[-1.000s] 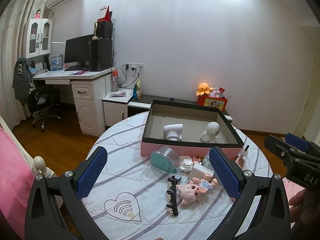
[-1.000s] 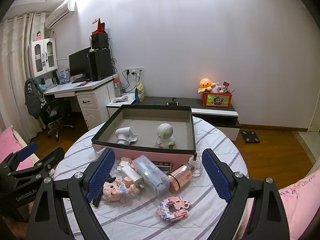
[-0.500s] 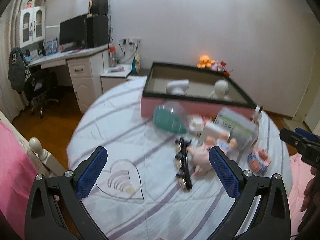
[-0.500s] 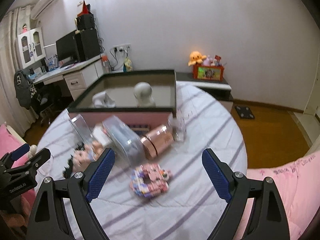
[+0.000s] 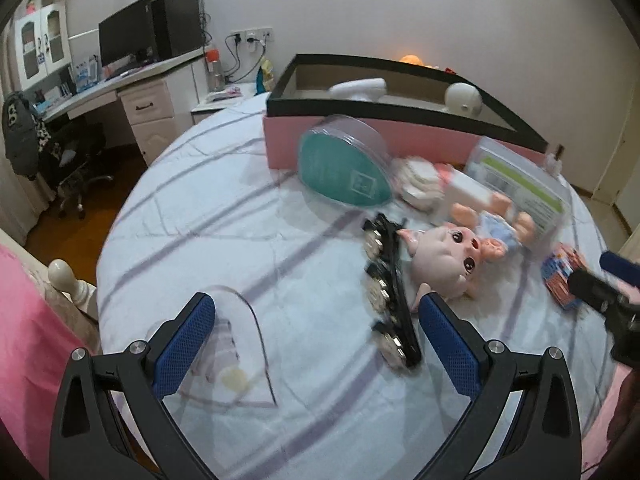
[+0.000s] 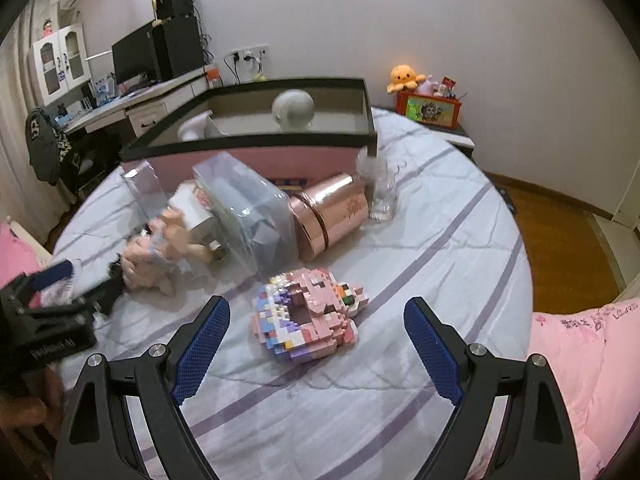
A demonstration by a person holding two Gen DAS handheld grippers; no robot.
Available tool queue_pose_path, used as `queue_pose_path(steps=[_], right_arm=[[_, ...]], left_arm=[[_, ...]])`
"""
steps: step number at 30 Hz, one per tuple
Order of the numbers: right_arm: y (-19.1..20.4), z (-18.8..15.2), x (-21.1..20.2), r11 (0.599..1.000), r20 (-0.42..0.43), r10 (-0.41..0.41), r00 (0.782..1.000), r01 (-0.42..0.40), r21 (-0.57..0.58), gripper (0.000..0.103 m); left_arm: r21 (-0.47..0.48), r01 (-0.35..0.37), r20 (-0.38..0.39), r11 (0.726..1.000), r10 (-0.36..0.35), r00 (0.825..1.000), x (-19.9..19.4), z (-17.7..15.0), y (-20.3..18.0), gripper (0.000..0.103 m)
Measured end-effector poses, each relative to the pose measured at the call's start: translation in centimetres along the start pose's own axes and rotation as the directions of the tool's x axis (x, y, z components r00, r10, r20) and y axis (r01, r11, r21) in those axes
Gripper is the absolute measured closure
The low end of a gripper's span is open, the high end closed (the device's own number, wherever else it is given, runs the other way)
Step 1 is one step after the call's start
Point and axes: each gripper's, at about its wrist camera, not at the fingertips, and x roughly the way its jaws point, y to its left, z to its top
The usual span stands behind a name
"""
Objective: Organize rigid objects
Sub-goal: 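Grasp the black hair clip with the left tool while the right tool grasps the pink block figure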
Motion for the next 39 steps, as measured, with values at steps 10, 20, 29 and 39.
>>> queue_pose_path(steps=[10, 20, 29, 39], right_arm=[[0.3, -1.0, 1.4, 0.999, -0.012, -0.001, 1.000, 0.000, -0.041, 0.041], [-0.5, -0.9, 0.3, 0.999, 0.012, 0.027, 1.000, -0.027, -0.034, 0.042], [-0.1, 0.1, -1.8, 0.997, 0.053, 0.065, 0.996, -0.064, -0.036, 0.042], [1.0, 8.2, -3.9, 0.987, 0.153, 0.130, 0.980, -0.113, -0.113, 0.042]], left_arm=[[0.059, 0.018, -0.044, 0.998, -0.015, 0.999, 1.4, 1.0, -0.7, 0.040], [0.018, 0.192, -0.039, 0.981, -0.192, 0.981, 0.4, 1.5, -0.6, 0.085], [0.005, 0.182, 0.028, 0.983, -0.182, 0.983, -2.3, 1.9, 0.4, 0.086], [0.047, 0.161, 0.165, 0.986, -0.167, 0.972, -5.6, 7.9, 0.5, 0.085]])
